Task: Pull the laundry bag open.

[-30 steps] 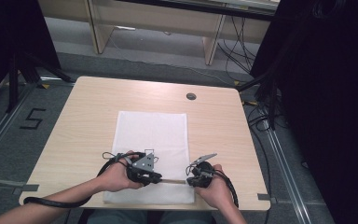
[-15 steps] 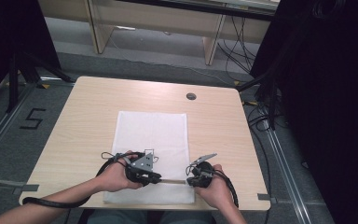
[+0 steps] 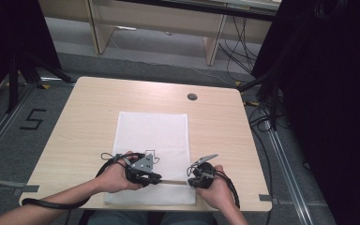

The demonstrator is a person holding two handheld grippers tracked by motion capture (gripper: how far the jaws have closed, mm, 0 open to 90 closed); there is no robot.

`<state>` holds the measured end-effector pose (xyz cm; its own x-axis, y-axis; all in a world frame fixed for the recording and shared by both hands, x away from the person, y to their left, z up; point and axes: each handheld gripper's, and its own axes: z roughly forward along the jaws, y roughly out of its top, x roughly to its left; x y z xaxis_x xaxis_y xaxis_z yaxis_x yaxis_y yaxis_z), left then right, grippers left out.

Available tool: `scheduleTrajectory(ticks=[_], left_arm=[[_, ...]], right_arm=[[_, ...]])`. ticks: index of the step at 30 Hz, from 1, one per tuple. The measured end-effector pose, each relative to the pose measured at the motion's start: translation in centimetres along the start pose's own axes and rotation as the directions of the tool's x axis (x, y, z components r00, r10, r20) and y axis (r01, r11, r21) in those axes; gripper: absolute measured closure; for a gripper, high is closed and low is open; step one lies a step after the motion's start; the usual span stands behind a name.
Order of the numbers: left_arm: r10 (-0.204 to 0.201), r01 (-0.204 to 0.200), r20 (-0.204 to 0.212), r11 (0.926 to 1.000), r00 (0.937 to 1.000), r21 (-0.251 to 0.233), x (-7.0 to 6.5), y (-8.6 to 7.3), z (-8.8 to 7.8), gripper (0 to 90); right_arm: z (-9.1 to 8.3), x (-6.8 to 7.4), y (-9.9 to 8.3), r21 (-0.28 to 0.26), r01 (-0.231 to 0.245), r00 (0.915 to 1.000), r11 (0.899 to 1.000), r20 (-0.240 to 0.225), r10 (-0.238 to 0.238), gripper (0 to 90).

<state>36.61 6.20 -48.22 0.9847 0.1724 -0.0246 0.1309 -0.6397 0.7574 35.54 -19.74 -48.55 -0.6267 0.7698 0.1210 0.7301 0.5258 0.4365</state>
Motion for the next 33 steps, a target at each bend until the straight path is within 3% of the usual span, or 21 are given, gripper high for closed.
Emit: scheduleTrajectory(ticks=[4,5,7,10,11,17,21,24,25,28,30,33], left_arm=[[0.006,-0.006,-0.008,1.0000,0.9999,0.002,0.0,-0.1,-0.3,82.0],[-0.008,0.008,-0.005,1.0000,1.0000,-0.005,0.0,-0.2,-0.5,82.0],[-0.011,0.011,-0.012,0.9999,0.9999,-0.008,-0.1,-0.3,-0.5,82.0],[-0.009,0.009,-0.013,0.9998,0.9999,-0.018,-0.2,-0.2,-0.6,82.0],[-0.003,0.003,-0.010,0.9999,0.9999,-0.013,-0.2,-0.2,-0.6,82.0],[-0.012,0.012,-0.015,0.9998,0.9998,-0.018,-0.1,-0.4,-0.8,82.0],[-0.010,0.010,-0.017,0.9997,0.9998,-0.021,-0.2,-0.4,-0.8,82.0],[-0.009,0.009,-0.020,0.9997,0.9998,-0.024,-0.2,-0.4,-0.8,82.0],[-0.007,0.007,-0.022,0.9997,0.9997,-0.023,-0.2,-0.4,-0.8,82.0],[-0.007,0.006,-0.026,0.9997,0.9996,-0.025,-0.3,-0.5,-0.9,82.0],[-0.013,0.012,-0.024,0.9996,0.9996,-0.027,-0.3,-0.6,-1.0,82.0],[-0.012,0.012,-0.022,0.9996,0.9997,-0.027,-0.3,-0.6,-1.0,82.0]], right_arm=[[-0.1,0.2,0.0,0.006,-0.014,0.9998,1.000,0.013,0.014,90.0],[-0.1,0.2,0.0,0.008,-0.014,0.9998,1.000,0.013,0.013,90.0],[0.0,0.0,0.0,-0.008,0.010,1.0000,1.000,0.001,-0.010,90.0],[0.0,0.1,0.0,0.002,-0.011,0.9999,1.000,0.007,0.011,90.0],[0.1,0.0,0.0,-0.015,0.014,0.9999,1.000,0.004,-0.014,90.0],[0.1,0.0,0.0,-0.015,0.018,0.9998,1.000,0.005,-0.018,90.0],[-0.1,0.0,0.0,0.007,-0.013,0.9999,1.000,0.003,0.013,90.0],[0.0,0.0,0.0,0.005,-0.010,1.0000,1.000,0.001,0.010,90.0],[0.0,-0.1,0.0,-0.008,0.012,0.9999,1.000,-0.002,-0.012,90.0],[-0.1,0.1,0.0,0.006,-0.012,0.9999,1.000,0.002,0.012,90.0],[0.0,-0.1,0.0,-0.008,0.013,0.9999,1.000,-0.001,-0.013,90.0],[0.0,0.0,0.0,0.001,0.000,1.0000,1.000,-0.003,0.000,90.0]])
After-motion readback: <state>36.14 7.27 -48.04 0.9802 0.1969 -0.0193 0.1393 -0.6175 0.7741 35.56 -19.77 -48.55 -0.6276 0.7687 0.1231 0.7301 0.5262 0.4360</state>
